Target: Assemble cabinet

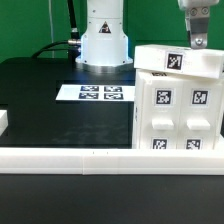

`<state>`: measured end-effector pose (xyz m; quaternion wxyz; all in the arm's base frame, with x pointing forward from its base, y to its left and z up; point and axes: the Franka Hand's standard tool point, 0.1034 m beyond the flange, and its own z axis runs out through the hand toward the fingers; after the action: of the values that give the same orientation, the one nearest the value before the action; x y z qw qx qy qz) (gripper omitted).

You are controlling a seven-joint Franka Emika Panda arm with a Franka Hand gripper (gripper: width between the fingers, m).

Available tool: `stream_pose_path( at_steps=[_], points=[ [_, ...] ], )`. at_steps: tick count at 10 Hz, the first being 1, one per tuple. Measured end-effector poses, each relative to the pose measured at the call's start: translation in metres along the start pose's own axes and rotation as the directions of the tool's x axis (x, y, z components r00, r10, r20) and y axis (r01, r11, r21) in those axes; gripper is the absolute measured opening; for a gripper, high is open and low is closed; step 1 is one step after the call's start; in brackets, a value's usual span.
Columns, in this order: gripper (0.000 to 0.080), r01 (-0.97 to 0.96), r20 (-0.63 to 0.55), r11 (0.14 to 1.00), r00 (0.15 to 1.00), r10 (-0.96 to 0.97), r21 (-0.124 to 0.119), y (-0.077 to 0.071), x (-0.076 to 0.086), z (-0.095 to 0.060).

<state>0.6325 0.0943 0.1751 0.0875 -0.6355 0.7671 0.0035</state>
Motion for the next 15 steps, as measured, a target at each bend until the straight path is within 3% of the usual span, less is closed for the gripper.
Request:
stream_pose_path(
  at_steps=[2, 5, 6, 9, 13, 15],
  points=[
    [0.0798, 0.04, -0.002, 0.999, 0.999, -0.04, -0.003, 0.001, 0.0, 0.002],
    [0.0798, 0.314, 0.008, 0.949, 0.949, -0.314, -0.038, 0.003, -0.002, 0.002],
    [0.0798, 0.442, 0.019, 0.896, 0.897, -0.441, -0.046, 0.001, -0.002, -0.001],
    [0.0798, 0.68, 0.033, 0.732, 0.733, -0.68, -0.037, -0.009, 0.003, -0.006],
    [0.0798, 0.831, 0.04, 0.555, 0.556, -0.83, -0.029, -0.009, 0.004, -0.005],
    [0.0798, 0.935, 0.046, 0.354, 0.354, -0.934, -0.02, -0.011, 0.008, -0.007]
  ],
)
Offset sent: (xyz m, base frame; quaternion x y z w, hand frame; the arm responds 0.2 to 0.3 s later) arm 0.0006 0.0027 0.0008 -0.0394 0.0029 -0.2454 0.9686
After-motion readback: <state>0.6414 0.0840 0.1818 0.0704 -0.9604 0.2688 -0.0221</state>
